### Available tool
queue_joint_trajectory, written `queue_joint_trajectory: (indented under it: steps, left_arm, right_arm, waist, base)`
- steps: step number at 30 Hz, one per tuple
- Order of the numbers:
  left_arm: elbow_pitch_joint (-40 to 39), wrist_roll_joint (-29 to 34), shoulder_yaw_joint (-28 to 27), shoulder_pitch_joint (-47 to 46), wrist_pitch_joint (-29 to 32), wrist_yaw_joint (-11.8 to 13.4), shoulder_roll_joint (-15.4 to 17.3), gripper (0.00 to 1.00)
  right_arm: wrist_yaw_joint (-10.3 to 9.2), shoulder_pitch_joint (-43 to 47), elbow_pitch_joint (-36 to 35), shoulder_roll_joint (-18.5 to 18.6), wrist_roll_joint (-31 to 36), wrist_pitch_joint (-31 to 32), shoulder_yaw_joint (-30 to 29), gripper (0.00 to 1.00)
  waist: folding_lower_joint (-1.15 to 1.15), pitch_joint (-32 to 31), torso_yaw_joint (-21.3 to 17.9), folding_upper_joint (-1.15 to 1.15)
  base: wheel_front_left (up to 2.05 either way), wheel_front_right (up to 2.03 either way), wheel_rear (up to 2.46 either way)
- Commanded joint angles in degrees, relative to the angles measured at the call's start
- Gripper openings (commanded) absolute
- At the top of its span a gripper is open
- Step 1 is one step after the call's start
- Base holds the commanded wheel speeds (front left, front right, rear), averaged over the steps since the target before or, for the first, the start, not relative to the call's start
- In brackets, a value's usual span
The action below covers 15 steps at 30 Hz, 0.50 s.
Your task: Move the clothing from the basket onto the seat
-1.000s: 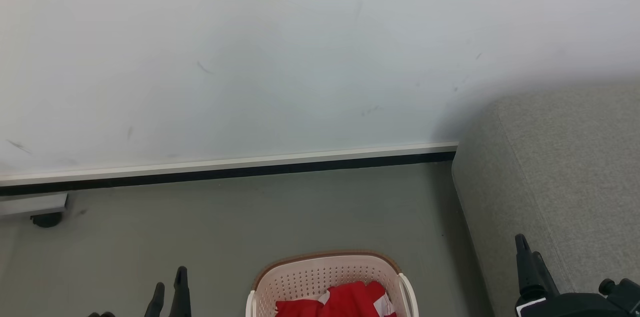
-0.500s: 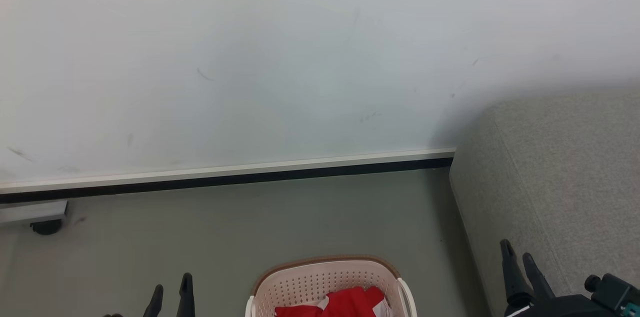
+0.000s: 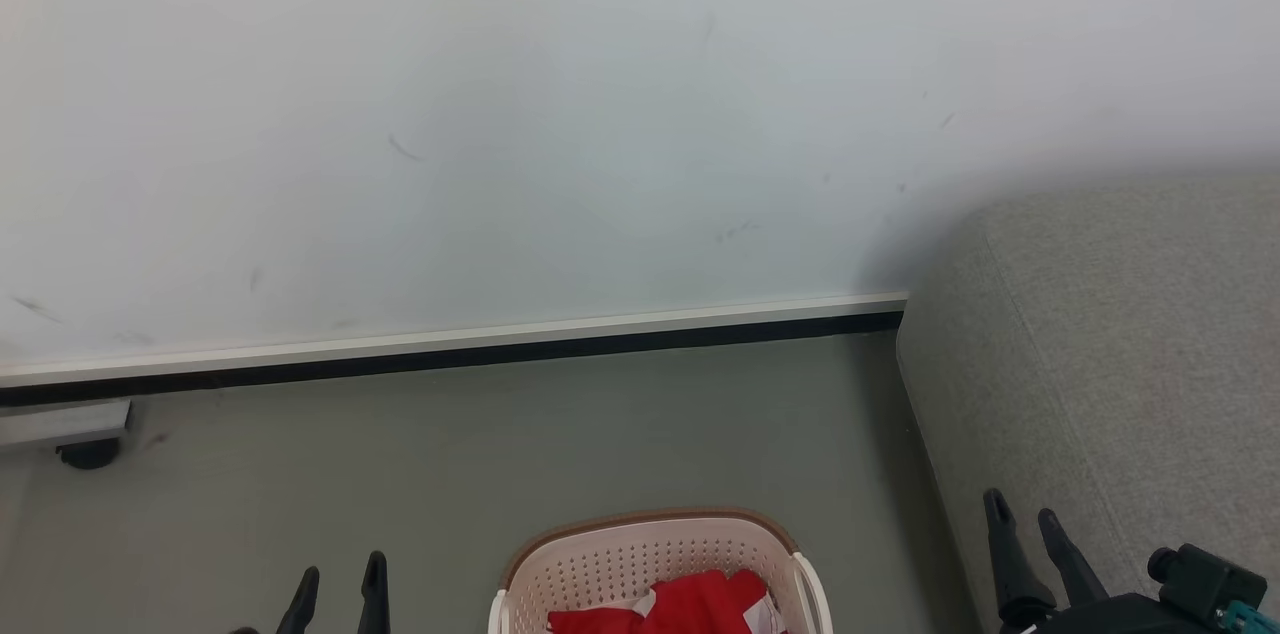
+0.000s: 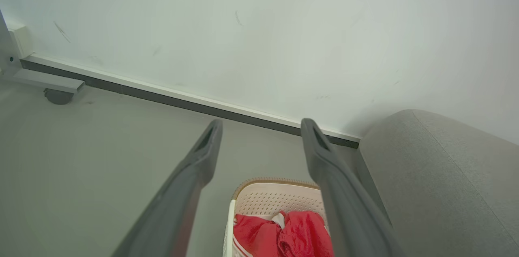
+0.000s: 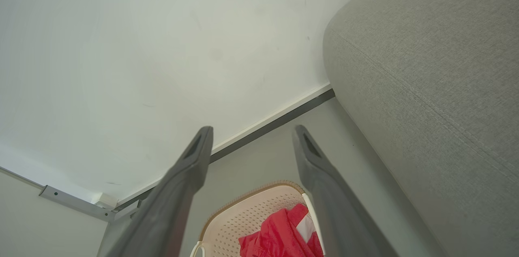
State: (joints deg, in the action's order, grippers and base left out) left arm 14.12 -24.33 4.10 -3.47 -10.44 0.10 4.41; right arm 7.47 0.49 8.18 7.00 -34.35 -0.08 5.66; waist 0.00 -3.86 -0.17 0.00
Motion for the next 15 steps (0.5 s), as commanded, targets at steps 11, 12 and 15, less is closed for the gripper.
queue_joint_trajectory:
  steps: [11,12,15]
  left_arm:
    - [-1.8,7.3,0.5,1.1,-1.8,0.9,0.5,1.00]
    - [-1.9,7.9,0.5,1.3,-1.9,1.0,0.5,1.00]
    - [-2.2,9.4,0.7,1.5,-2.3,1.3,0.5,1.00]
  right_arm:
    - [0.03,0.5,-0.8,-1.5,8.3,-0.8,-1.4,1.00]
    - [0.03,0.6,-0.8,-1.6,8.9,-0.8,-1.4,1.00]
    - [0.03,0.7,-0.9,-1.9,10.9,-0.6,-1.6,1.00]
  waist:
    - [0.00,0.5,0.8,0.00]
    - [0.00,0.4,0.8,0.00]
    - [0.00,0.3,0.9,0.00]
  base:
    - [0.00,0.00,0.00]
    - [0.00,0.00,0.00]
    - [0.00,0.00,0.00]
